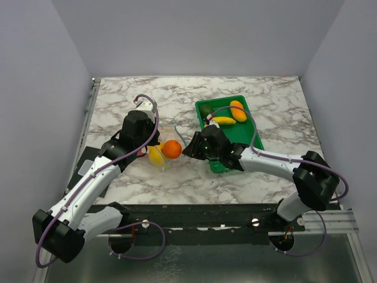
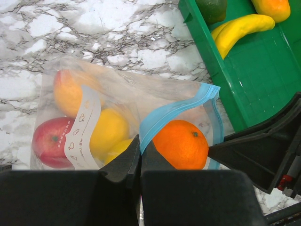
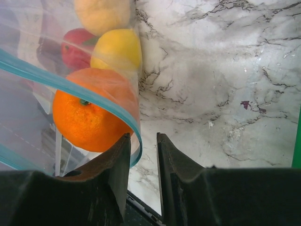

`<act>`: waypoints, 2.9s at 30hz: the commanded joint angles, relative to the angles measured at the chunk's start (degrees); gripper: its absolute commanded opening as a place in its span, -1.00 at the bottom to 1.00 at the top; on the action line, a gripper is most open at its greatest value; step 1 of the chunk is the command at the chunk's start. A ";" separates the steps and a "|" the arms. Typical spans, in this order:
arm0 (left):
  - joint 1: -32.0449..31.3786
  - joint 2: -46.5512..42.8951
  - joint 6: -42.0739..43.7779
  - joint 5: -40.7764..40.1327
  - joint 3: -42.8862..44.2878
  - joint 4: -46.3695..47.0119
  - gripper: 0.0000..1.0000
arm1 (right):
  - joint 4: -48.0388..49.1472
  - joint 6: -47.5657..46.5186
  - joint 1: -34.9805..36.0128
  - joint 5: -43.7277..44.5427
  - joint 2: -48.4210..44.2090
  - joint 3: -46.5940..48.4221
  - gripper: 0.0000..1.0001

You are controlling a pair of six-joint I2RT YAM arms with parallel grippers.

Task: Place the food in the zip-top bag and seal the zipper
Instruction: Adjust the zipper food storage bag at the center of the board.

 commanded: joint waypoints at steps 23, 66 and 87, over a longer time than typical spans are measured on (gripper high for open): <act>0.15 -3.95 -1.52 1.17 1.32 -0.51 -1.00 | -10.23 -11.28 0.48 4.26 -7.84 9.35 -0.99; 0.15 2.08 -7.61 1.42 2.89 -4.44 -1.00 | -21.60 -20.95 0.48 10.42 -6.72 18.66 -0.99; 0.10 4.11 -2.35 -2.38 15.72 -8.45 -1.00 | -17.24 -18.74 0.44 8.73 -4.63 22.36 -0.99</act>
